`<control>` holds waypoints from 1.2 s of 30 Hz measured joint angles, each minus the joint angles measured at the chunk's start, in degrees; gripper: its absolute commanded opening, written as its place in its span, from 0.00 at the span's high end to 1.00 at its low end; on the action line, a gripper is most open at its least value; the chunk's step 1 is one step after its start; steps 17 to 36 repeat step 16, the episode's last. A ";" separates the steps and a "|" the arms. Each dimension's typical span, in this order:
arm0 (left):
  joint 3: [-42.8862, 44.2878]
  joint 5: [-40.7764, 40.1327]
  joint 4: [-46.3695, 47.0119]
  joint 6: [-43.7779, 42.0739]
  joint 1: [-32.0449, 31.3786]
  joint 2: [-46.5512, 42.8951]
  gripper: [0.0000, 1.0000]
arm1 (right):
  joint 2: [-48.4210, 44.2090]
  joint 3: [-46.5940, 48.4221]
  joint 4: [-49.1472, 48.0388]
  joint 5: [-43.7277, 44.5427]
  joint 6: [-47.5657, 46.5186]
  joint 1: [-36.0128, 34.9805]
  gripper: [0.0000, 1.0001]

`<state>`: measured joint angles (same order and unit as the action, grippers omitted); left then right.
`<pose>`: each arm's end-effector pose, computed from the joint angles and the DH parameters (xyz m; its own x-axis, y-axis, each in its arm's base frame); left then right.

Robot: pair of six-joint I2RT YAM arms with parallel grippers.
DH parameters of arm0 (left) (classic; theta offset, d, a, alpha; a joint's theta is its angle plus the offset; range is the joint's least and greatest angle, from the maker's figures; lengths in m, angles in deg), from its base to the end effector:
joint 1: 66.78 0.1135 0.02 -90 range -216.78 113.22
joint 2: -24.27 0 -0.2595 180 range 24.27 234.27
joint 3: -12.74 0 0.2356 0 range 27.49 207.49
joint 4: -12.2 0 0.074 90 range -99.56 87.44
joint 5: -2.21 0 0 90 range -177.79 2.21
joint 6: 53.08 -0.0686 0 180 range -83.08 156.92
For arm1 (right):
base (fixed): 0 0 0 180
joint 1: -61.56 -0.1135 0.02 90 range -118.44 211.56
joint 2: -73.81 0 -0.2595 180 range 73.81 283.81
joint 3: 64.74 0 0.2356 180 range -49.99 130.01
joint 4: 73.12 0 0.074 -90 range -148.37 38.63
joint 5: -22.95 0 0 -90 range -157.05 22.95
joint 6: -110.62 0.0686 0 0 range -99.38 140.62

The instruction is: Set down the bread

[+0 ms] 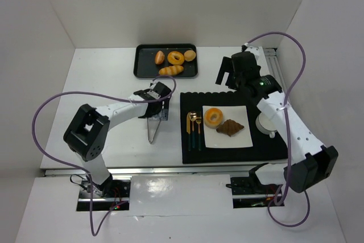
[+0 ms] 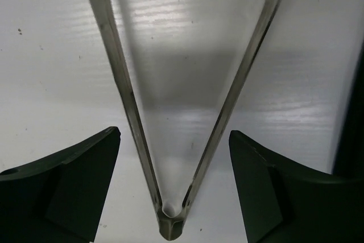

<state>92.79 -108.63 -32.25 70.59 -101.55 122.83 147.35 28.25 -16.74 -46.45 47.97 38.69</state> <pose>0.2972 -0.1766 0.1723 -0.8307 -0.0540 -0.5540 -0.0726 0.9973 0.0117 0.2665 0.0862 0.3578 -0.5398 0.2391 -0.8071 0.1614 0.9704 0.1795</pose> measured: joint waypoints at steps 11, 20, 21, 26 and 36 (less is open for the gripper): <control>13.03 2.75 -4.96 -1.60 2.14 -5.07 0.07 | 10.29 -0.15 3.17 -1.53 1.84 0.48 0.00; 14.47 4.26 -6.10 -3.32 4.50 -15.39 0.07 | 10.29 -3.39 1.86 -1.84 2.38 1.33 0.00; 14.47 4.26 -6.10 -3.32 4.50 -15.39 0.07 | 10.29 -3.39 1.86 -1.84 2.38 1.33 0.00; 14.47 4.26 -6.10 -3.32 4.50 -15.39 0.07 | 10.29 -3.39 1.86 -1.84 2.38 1.33 0.00; 14.47 4.26 -6.10 -3.32 4.50 -15.39 0.07 | 10.29 -3.39 1.86 -1.84 2.38 1.33 0.00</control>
